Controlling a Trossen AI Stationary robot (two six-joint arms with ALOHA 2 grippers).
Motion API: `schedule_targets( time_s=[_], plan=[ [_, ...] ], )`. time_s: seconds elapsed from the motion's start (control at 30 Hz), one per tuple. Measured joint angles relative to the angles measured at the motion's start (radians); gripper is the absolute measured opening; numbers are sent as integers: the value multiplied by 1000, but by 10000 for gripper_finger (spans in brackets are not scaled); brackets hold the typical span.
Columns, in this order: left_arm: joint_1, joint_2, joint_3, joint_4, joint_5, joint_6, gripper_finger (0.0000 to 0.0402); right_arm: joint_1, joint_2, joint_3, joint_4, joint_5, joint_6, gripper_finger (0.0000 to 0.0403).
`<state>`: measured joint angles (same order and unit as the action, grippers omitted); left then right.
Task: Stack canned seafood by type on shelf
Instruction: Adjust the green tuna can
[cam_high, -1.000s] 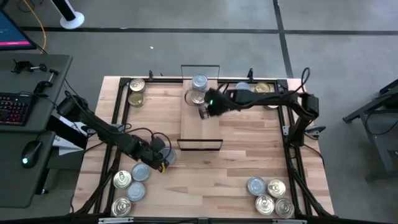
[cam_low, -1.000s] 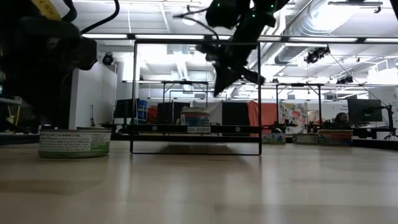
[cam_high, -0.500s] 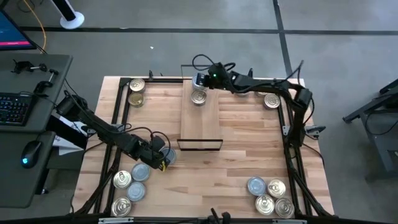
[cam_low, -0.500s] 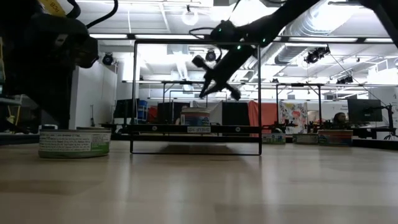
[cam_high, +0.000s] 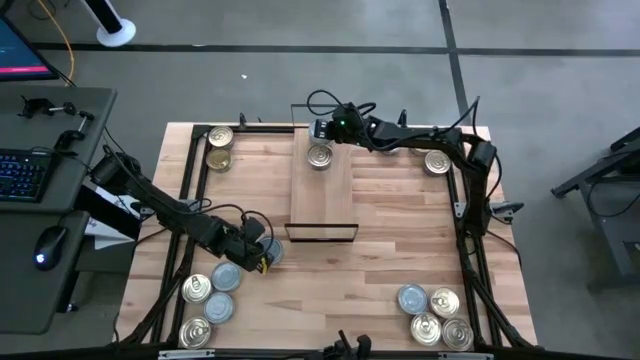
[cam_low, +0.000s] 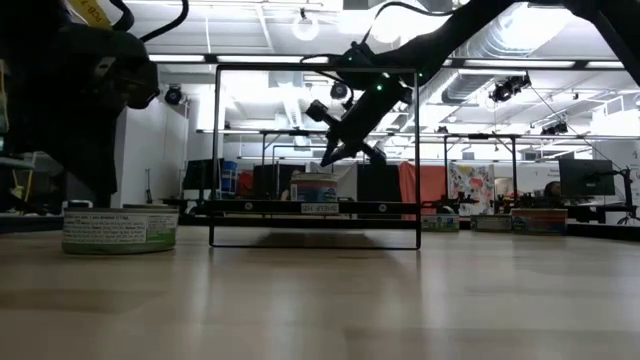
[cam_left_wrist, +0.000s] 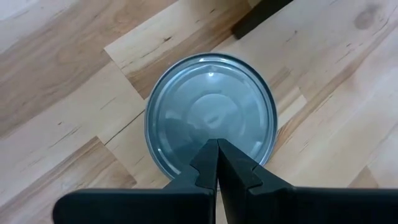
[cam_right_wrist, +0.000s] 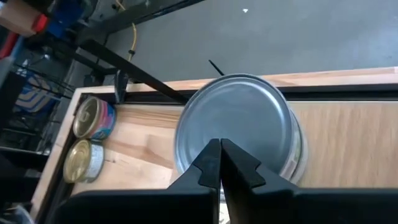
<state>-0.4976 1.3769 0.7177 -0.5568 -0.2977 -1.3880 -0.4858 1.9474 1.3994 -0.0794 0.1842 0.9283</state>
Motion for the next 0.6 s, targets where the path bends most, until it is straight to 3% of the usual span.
schedule_targets(
  time_s=[0.6],
  plan=[
    [0, 0, -1, 2, -4, -51, 0, 1, 35, 2, -31, -41, -58, 0]
  ],
)
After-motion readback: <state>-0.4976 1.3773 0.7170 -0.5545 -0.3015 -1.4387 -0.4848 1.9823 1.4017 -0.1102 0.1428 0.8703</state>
